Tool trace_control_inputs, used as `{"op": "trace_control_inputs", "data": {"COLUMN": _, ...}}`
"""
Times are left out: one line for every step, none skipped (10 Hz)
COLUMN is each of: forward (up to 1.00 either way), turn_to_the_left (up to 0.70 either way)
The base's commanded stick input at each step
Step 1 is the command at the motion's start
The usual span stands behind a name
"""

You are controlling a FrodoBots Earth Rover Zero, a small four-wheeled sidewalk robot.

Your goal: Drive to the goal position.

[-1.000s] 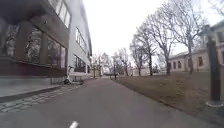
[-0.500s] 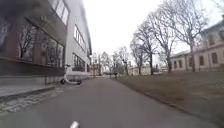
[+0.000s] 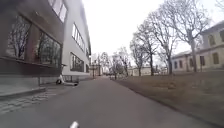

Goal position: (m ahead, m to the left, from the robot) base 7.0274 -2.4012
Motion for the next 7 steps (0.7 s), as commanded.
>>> {"op": "trace_control_inputs", "data": {"forward": 1.00, "turn_to_the_left": 0.00}}
{"op": "trace_control_inputs", "data": {"forward": 1.00, "turn_to_the_left": 0.00}}
{"op": "trace_control_inputs", "data": {"forward": 1.00, "turn_to_the_left": 0.00}}
{"op": "trace_control_inputs", "data": {"forward": 1.00, "turn_to_the_left": 0.00}}
{"op": "trace_control_inputs", "data": {"forward": 1.00, "turn_to_the_left": 0.00}}
{"op": "trace_control_inputs", "data": {"forward": 1.00, "turn_to_the_left": 0.00}}
{"op": "trace_control_inputs", "data": {"forward": 1.00, "turn_to_the_left": 0.00}}
